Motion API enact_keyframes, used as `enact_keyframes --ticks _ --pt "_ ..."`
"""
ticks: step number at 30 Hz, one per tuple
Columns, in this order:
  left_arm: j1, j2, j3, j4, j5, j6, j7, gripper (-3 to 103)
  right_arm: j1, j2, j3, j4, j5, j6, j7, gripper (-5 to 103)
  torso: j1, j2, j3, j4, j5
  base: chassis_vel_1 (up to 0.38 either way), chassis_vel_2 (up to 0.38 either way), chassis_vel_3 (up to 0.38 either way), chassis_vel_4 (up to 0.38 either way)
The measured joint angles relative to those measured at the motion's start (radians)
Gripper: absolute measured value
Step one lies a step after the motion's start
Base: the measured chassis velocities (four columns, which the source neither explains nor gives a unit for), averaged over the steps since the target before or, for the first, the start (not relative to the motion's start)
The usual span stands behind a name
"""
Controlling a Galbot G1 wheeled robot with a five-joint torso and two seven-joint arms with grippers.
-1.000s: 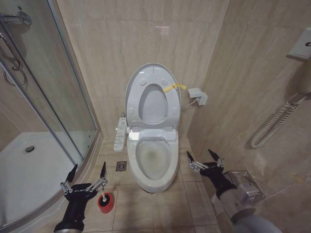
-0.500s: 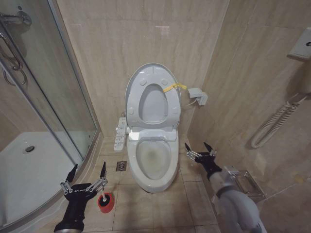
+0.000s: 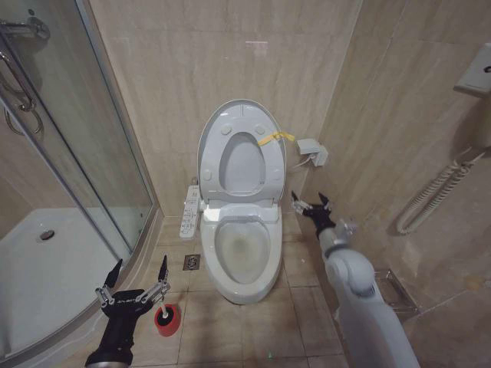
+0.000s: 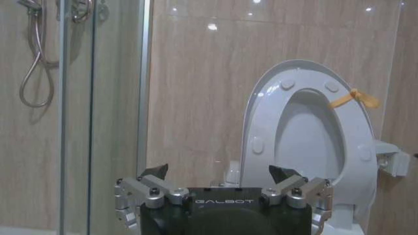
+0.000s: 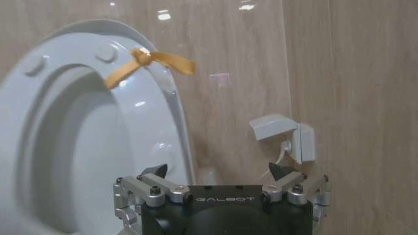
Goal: Open the toilet lid, clean the toilet bowl with a toilet brush, close the toilet lid, and flush.
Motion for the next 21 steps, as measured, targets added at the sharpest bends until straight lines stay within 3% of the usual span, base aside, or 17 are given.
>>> enact_keyframes --ticks 7,21 --pt "0.0 0.0 0.0 0.0 0.0 0.0 0.0 100 0.163 0.012 -0.044 -0.141 -0.02 0.067 0.009 100 0.0 0.0 0.0 0.0003 -0.0002 0.0 0.0 0.0 0.0" --pt "0.0 0.0 0.0 0.0 0.0 0.0 0.0 100 0.194 0.001 -0.043 -0.101 -0.034 0.089 0.027 100 0.0 0.0 0.0 0.0 -0.0002 0.0 0.0 0.0 0.0"
